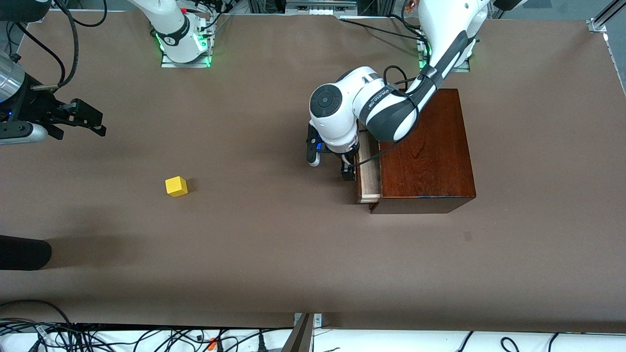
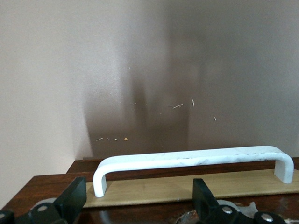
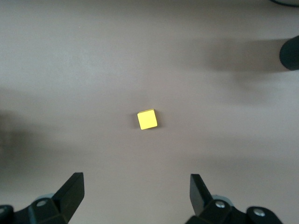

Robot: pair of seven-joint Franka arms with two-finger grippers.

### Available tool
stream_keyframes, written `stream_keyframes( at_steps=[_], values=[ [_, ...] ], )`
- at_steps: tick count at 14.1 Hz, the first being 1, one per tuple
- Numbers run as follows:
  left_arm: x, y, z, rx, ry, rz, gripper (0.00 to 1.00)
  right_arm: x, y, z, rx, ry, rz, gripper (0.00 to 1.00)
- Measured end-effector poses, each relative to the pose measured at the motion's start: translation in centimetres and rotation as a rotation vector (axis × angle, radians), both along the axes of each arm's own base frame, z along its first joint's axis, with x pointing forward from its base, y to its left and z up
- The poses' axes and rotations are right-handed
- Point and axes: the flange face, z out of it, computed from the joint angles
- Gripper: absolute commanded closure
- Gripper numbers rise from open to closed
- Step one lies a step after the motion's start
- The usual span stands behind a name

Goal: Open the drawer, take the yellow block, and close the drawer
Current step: 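Push the drawer shut with the left gripper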

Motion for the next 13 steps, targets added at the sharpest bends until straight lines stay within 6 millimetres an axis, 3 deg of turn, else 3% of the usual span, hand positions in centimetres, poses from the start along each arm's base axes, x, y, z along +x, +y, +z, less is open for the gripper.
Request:
stream_keyframes(
  at_steps=[5, 11, 13],
  values=[
    [0.2, 1.3, 0.0, 0.027, 0.013, 0.003, 0.0, -0.5, 4.0, 0.0, -0.045, 0.003, -0.056, 0.0],
    [2.8, 5.6, 0.6, 0.042, 0.026, 0.044, 0.0, -0.2, 1.8, 0.0, -0.049, 0.004, -0.052, 0.0],
    [3.0, 5.8, 0.7, 0.034, 0.03, 0.049, 0.0, -0.2, 1.8, 0.0, -0.049, 0.004, -0.05, 0.0]
  ],
)
